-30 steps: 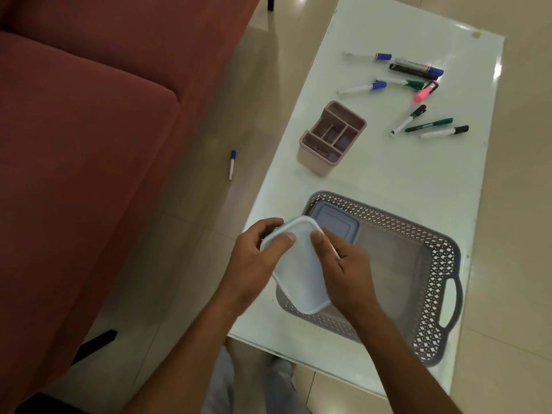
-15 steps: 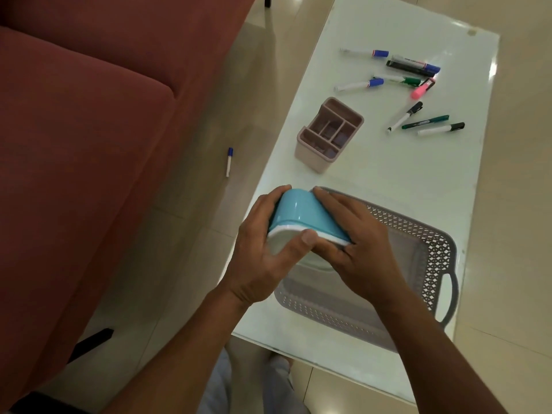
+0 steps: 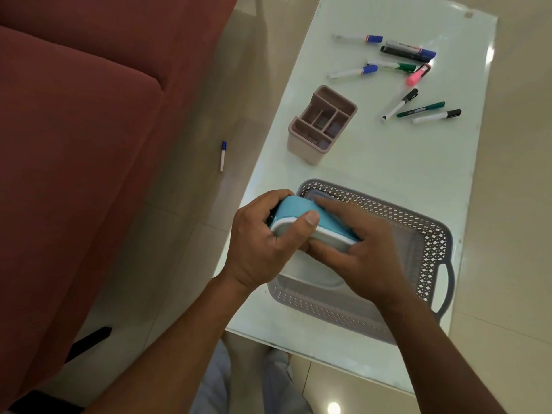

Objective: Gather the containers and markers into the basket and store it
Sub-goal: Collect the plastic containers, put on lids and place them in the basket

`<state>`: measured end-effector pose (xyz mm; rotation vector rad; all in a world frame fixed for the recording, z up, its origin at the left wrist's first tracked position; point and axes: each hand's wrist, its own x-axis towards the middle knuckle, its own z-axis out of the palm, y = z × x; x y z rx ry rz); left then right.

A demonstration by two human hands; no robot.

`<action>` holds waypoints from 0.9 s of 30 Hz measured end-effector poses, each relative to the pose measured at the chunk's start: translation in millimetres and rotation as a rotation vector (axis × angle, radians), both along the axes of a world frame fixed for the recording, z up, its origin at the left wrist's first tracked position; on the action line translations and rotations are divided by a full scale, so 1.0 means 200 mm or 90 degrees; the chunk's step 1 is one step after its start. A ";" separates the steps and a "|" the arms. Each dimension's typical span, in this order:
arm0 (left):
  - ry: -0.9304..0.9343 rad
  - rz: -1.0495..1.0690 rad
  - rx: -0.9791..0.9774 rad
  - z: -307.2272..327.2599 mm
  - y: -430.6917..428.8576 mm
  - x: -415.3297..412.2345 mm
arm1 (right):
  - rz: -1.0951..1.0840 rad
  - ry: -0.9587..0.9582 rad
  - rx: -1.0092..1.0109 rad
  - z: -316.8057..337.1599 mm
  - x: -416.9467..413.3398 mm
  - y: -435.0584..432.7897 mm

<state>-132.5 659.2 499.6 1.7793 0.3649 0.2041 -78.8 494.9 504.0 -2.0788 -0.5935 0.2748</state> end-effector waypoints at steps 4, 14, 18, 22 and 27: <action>0.084 0.115 -0.144 0.01 -0.04 0.05 | -0.227 0.230 0.168 0.00 -0.03 0.02; 0.209 0.161 -0.147 -0.06 -0.13 0.11 | -0.463 0.325 0.099 -0.10 -0.04 0.02; 0.326 0.174 -0.220 -0.08 -0.23 0.08 | -0.521 0.388 0.077 -0.12 -0.05 -0.02; 0.325 0.223 -0.130 -0.08 -0.31 0.10 | -0.538 0.429 0.116 -0.12 -0.11 -0.05; 0.318 0.186 -0.051 -0.10 -0.46 0.07 | -0.684 0.378 0.237 -0.16 -0.19 -0.08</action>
